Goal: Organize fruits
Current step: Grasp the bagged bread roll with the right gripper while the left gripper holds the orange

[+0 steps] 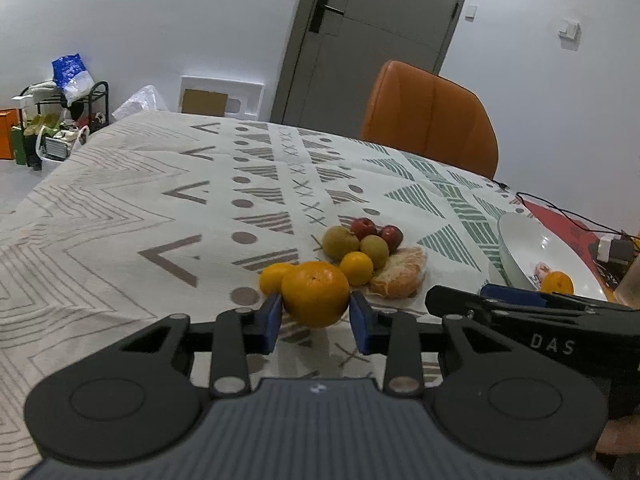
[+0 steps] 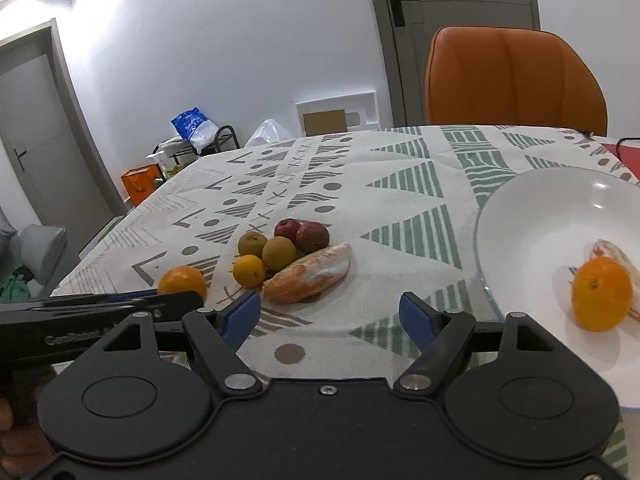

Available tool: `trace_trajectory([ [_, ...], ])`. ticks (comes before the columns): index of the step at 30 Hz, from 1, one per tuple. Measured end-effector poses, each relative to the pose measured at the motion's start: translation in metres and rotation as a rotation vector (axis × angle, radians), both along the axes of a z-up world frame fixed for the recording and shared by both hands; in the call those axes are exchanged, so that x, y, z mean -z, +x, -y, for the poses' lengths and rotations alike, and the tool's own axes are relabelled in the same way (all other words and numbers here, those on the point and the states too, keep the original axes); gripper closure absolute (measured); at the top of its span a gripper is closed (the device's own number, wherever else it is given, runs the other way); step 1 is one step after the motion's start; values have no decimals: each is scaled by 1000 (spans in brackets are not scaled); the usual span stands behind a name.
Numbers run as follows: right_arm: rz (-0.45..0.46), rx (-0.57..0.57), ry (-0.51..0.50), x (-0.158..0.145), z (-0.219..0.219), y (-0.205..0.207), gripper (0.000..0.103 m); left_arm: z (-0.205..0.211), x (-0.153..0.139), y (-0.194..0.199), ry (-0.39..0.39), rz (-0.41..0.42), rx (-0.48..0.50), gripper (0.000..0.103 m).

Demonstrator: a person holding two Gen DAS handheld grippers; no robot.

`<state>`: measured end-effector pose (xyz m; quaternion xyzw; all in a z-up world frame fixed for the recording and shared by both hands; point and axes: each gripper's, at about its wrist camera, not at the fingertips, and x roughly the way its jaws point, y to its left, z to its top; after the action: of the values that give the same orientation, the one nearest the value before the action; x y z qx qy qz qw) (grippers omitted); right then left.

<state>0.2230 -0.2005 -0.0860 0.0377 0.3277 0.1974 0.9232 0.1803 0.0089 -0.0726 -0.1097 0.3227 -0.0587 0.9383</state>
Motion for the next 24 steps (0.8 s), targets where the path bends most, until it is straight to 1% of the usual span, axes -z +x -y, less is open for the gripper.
trace_trajectory([
  [10,-13,-40,-24,4,-24,12,27,-20,-5,-9,3,7,-59,68],
  [14,-23,-42,-32,8,-31,17,27,-28,-6,-12,10,10,-80,68],
  [24,-13,-38,-66,9,-45,25,26,-47,-7,-15,14,14,-140,68],
])
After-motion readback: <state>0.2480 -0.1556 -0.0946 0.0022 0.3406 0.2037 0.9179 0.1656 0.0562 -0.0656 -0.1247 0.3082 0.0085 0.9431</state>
